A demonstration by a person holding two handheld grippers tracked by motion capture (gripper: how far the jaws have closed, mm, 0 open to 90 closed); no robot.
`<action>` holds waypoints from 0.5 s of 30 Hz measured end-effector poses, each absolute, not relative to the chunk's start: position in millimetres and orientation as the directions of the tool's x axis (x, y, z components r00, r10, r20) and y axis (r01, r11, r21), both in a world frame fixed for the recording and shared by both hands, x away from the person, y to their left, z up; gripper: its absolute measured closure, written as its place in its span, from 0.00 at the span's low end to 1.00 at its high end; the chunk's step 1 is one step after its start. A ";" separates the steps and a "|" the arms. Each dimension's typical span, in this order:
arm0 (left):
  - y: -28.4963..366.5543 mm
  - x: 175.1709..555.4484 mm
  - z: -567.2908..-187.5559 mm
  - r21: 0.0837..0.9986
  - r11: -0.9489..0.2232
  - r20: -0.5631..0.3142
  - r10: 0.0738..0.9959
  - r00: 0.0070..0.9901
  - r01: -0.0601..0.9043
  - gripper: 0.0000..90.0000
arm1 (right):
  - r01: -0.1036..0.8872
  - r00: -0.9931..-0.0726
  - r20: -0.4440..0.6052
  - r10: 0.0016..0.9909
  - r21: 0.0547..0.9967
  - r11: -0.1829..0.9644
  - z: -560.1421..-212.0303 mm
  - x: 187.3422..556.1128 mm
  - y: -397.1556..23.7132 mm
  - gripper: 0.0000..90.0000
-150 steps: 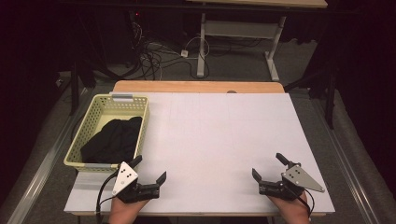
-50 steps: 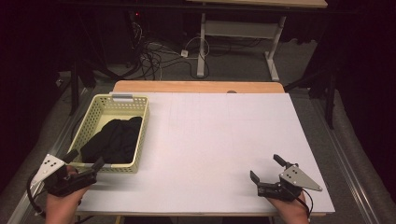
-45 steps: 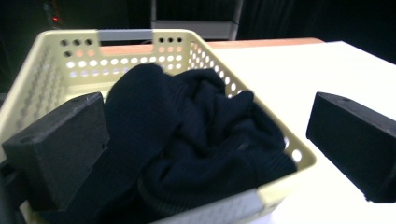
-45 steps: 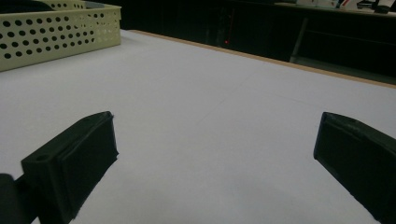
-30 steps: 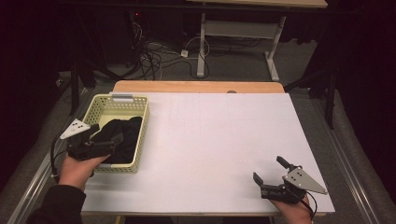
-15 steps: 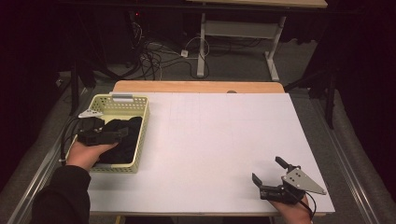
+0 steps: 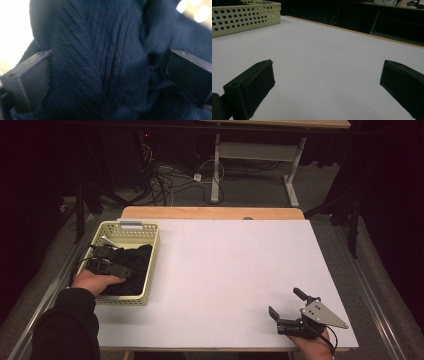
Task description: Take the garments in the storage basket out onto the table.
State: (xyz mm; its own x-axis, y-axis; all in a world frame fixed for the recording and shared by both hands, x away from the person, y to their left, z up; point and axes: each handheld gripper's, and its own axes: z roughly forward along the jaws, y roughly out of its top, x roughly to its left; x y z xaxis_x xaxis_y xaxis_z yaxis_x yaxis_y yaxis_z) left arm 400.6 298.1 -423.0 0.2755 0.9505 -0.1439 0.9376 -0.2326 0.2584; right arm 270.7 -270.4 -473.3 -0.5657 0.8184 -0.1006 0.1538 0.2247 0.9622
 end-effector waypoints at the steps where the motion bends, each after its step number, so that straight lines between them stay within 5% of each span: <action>1: 298.1 400.6 -423.0 0.258 -0.233 -0.144 0.950 0.275 0.938 0.00 | 0.154 -0.566 -0.101 0.818 0.962 0.225 -473.3 270.7 -270.4 0.00; 15: 289.5 420.8 -440.0 0.119 -0.262 -0.079 0.959 0.272 0.958 0.00 | 0.159 -0.579 -0.081 0.811 0.965 0.210 -472.4 270.0 -267.8 0.00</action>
State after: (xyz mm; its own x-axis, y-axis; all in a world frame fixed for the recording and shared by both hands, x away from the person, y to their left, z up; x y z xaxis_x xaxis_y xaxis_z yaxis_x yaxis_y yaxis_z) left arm 420.8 289.5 -440.0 0.2722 0.9590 -0.0788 0.9577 -0.2621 0.1192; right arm 270.0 -267.8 -472.4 -0.5791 0.8112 -0.0811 0.1594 0.2102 0.9646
